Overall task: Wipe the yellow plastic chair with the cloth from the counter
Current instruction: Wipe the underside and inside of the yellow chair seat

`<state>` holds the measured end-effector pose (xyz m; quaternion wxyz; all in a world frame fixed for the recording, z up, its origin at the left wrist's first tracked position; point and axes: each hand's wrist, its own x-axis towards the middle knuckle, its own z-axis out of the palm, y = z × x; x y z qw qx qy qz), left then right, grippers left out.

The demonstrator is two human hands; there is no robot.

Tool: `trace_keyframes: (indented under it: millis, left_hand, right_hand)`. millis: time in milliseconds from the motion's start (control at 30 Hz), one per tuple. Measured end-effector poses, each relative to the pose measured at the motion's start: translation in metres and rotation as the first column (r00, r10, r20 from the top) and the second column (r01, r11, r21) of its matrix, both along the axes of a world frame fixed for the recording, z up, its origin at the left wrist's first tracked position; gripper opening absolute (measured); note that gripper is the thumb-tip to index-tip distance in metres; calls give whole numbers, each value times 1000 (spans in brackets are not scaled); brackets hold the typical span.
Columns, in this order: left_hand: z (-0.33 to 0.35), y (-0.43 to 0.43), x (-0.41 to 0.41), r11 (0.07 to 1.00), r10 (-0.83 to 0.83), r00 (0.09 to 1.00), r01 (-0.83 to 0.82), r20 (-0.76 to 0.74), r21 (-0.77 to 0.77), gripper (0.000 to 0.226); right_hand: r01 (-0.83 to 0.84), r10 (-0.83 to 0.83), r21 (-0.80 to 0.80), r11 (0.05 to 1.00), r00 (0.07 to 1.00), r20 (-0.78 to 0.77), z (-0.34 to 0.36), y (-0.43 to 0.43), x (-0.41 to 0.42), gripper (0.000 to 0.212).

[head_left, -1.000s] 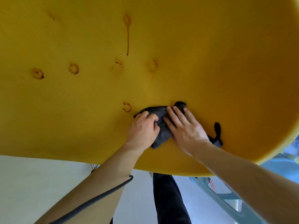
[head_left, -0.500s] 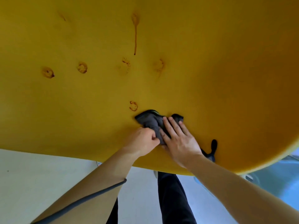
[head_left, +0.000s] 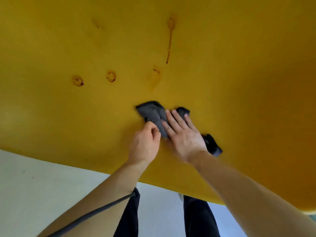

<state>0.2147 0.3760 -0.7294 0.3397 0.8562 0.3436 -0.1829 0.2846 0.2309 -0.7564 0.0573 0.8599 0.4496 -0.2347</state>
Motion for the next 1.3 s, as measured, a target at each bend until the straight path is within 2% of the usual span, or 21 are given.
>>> trace_keyframes:
  millis: [100,133,167,200,233,300,367,400,467,533,633,667,767,833,900,967,1033,1067,1133,1200,1300]
  left_hand:
    - [5,9,-7,1000,12,999,-12,-31,-8,14]
    - [7,10,-7,1000,2,999,-3,-52,-25,14]
    - [8,11,-7,999,-13,998,9,-69,-48,13]
    - [5,12,-8,998,-29,997,24,-77,-66,12]
    - [3,12,-8,997,-40,997,35,-71,-75,12]
    - [-1,15,-9,996,-46,997,41,-61,-74,12]
    - [-5,18,-8,997,-4,998,-1,-62,-76,14]
    - [-7,19,-8,997,25,998,-29,-60,-75,15]
    - [-9,20,-9,995,77,996,-80,-48,-62,16]
    - [-9,19,-7,994,96,995,-97,-19,-48,16]
    - [1,8,6,994,36,999,-37,-19,-107,18]
    - [7,4,16,989,19,1000,-20,-11,-147,18]
    - [29,-4,59,960,43,995,-17,87,-278,18]
    - [42,-6,91,950,63,986,-13,152,-313,17]
    - [51,-6,119,941,87,975,-13,205,-338,16]
    - [57,-7,143,926,130,964,-35,233,-375,17]
    - [59,-7,160,917,167,957,-62,236,-394,18]
    - [57,-7,166,916,185,954,-81,235,-393,18]
    - [54,-7,170,915,220,949,-121,224,-385,17]
    - [51,-8,167,915,223,954,-133,202,-381,16]
    - [49,-5,154,917,158,975,-86,156,-391,17]
  right_hand:
    - [-252,249,-3,968,960,-129,16,-36,-24,59]
    - [-334,328,-37,942,938,-109,18,-46,-8,59]
    - [-349,346,-58,935,937,-56,20,-53,15,59]
    - [-290,292,-48,956,955,52,21,-56,43,58]
    - [-145,146,-23,989,975,170,24,-55,72,57]
    - [166,-163,17,986,932,324,28,-38,114,57]
    - [359,-381,129,924,852,359,26,-2,119,57]
    - [389,-420,160,907,840,343,22,15,110,57]
    - [276,-297,120,954,925,237,5,26,74,61]
    - [30,-32,28,999,995,90,-5,7,22,62]
    - [-260,233,-149,954,956,-176,27,-52,-13,62]
    - [-315,280,-189,930,941,-191,40,-70,-9,63]
    - [-334,363,-321,886,931,33,73,-103,45,62]
    - [-229,357,-403,886,892,276,98,-102,110,64]
    - [-168,285,-264,950,816,504,122,-80,182,58]
    - [-259,238,-75,963,686,687,140,-42,237,49]
    - [-304,161,35,952,596,787,146,2,259,47]
    - [-297,142,55,953,601,787,140,14,261,48]
    - [-288,186,20,958,669,719,114,13,249,54]
    - [-331,330,-103,938,759,561,73,-25,209,58]
    - [-392,471,-319,863,852,228,51,-70,142,59]
